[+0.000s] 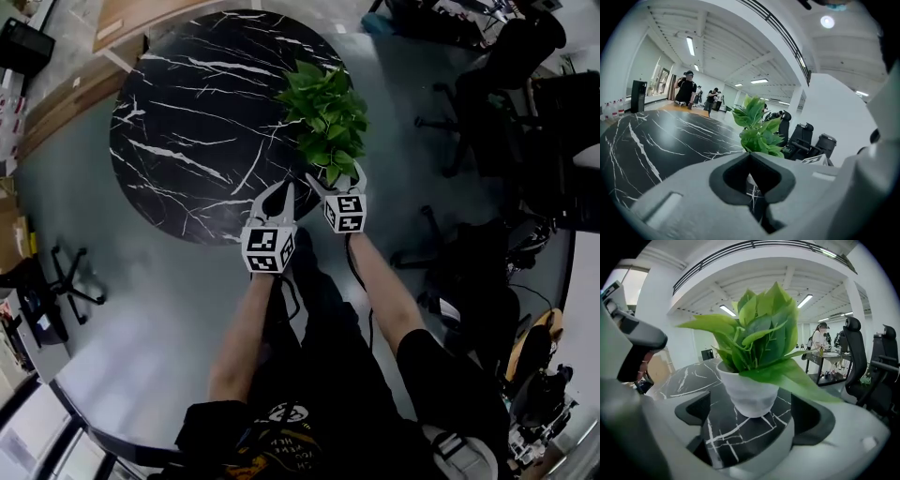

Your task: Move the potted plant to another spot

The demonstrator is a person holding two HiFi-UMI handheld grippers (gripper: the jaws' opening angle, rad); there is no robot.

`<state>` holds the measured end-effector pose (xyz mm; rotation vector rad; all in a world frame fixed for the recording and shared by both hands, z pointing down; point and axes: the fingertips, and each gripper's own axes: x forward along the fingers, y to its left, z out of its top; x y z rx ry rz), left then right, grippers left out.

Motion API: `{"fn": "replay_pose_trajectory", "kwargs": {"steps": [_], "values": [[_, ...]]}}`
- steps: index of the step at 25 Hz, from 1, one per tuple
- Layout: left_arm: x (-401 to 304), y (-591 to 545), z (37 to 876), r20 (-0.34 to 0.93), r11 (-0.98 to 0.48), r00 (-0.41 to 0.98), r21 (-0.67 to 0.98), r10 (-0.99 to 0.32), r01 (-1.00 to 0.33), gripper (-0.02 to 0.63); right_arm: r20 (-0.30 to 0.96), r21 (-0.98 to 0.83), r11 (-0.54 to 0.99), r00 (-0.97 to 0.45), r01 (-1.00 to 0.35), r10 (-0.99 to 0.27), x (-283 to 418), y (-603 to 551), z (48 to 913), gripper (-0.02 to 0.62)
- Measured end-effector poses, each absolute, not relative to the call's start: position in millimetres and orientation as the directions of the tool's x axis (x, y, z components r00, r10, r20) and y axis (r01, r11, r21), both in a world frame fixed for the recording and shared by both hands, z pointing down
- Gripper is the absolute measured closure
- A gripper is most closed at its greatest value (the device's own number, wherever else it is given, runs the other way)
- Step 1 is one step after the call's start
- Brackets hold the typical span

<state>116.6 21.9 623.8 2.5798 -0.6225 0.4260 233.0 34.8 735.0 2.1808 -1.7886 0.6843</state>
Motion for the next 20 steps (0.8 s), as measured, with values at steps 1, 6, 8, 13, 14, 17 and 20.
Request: {"fn": "replay_pose_trajectory", "kwargs": {"steps": [1,6,8,13,14,17,20], "values": [[116,19,625,0.388,-0.796,0.854,0.360,-0.347,-0.486,0.603,0.493,-0.097,-0.227,0.151,-0.969,-0.857,236,26,737,0.067],[113,9,632,0.393,-0.818,0.873,0.372,-0.289,-0.439,0.603,0.483,-0.009,-0.227,0.195,-0.974,-0.854,246,-3,742,0.060],[108,1,632,0.392,-0.820,0.873,0.368,-0.290,-0.438,0.603,0.466,-0.008,-0.261,0.227,-0.965,-0.855,250,-8,740,0.092],[102,-18,633,0.387,-0.812,0.868,0.364,-0.313,-0.455,0.603,0.435,0.007,-0.277,0.252,-0.961,-0.864,253,-19,733,0.104],[100,-20,633,0.386,-0.809,0.866,0.366,-0.319,-0.461,0.603,0.439,0.002,-0.274,0.247,-0.962,-0.864,251,-21,734,0.104],[94,-27,634,0.387,-0.799,0.858,0.365,-0.338,-0.478,0.603,0.466,-0.012,-0.253,0.218,-0.967,-0.857,244,-29,741,0.104],[86,-33,633,0.388,-0.789,0.848,0.357,-0.362,-0.500,0.603,0.474,-0.015,-0.226,0.192,-0.974,-0.859,235,-39,743,0.104]]}}
